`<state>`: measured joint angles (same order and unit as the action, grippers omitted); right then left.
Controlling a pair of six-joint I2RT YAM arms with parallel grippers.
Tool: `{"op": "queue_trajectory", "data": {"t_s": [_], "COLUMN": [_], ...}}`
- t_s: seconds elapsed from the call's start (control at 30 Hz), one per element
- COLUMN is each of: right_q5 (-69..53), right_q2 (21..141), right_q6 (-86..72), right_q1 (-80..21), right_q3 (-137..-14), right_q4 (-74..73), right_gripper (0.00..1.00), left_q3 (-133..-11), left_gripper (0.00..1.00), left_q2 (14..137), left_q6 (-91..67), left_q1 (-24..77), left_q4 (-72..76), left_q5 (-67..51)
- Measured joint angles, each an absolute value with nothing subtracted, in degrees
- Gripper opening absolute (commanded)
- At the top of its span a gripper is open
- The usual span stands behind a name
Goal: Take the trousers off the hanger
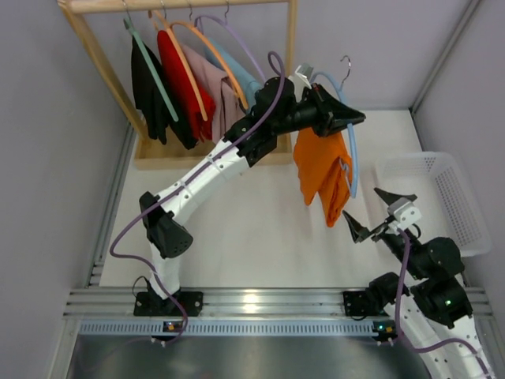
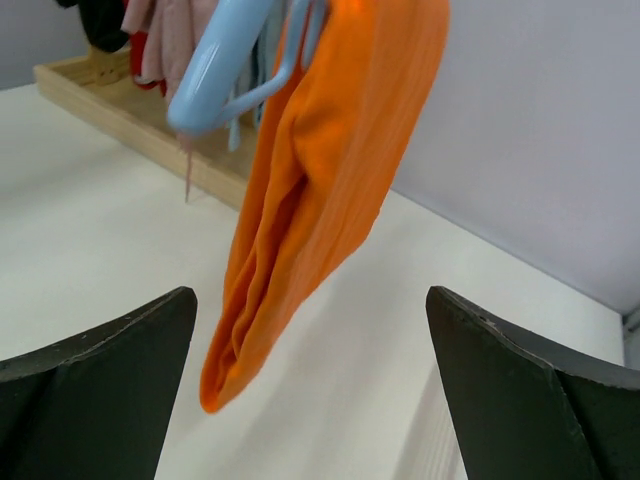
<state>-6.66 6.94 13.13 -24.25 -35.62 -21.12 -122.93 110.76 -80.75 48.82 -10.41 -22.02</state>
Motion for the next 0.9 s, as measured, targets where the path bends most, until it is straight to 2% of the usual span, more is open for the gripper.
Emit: {"op": "queue_trajectory", "data": {"t_s": [0.17, 0.37, 0.47, 0.5, 0.6, 0.67, 0.8, 0.9], "right_q5": [-12.2, -13.2, -12.6, -11.8, -9.6, -8.4, -6.6, -6.2], "right_q2": [7.5, 12.5, 14.7, 15.7, 17.7, 18.2, 19.1, 21.3], "right_q6": [14.0, 13.4, 12.8, 12.4, 11.8, 11.8, 12.5, 12.7], "right_q1": [-24.3, -24.3, -24.3, -24.3, -24.3, -24.3, -24.3, -24.3], "right_q3": [-30.0, -27.4, -26.1, -25.7, -25.5, -25.5, -25.1, -25.1], "right_q4": [-16.3, -6.0, -2.1, -0.8, 1.8, 3.6, 7.6, 10.4], "right_gripper": [0.97, 0.94, 0.88, 0.82, 0.73, 0.72, 0.60, 0.60], "left_q3": [-122.9, -122.9, -122.9, -122.9, -122.9, -122.9, -122.9, -122.9], "left_gripper": [0.00, 0.00, 0.00, 0.00, 0.00, 0.00, 0.00, 0.00], "left_q2": [110.7, 110.7, 110.7, 110.7, 110.4, 110.1, 108.9, 108.2], "left_q6": [-81.3, -82.1, -82.4, -82.4, -82.5, -82.6, -82.7, -82.7], "left_q1": [48.3, 48.2, 48.2, 48.2, 48.2, 48.3, 48.4, 48.4], "left_q4": [-10.7, -10.8, -10.8, -10.8, -10.8, -10.8, -10.8, -10.8], "left_q5": [-22.0, -22.2, -22.6, -22.7, -23.1, -23.2, -23.2, -23.3]}}
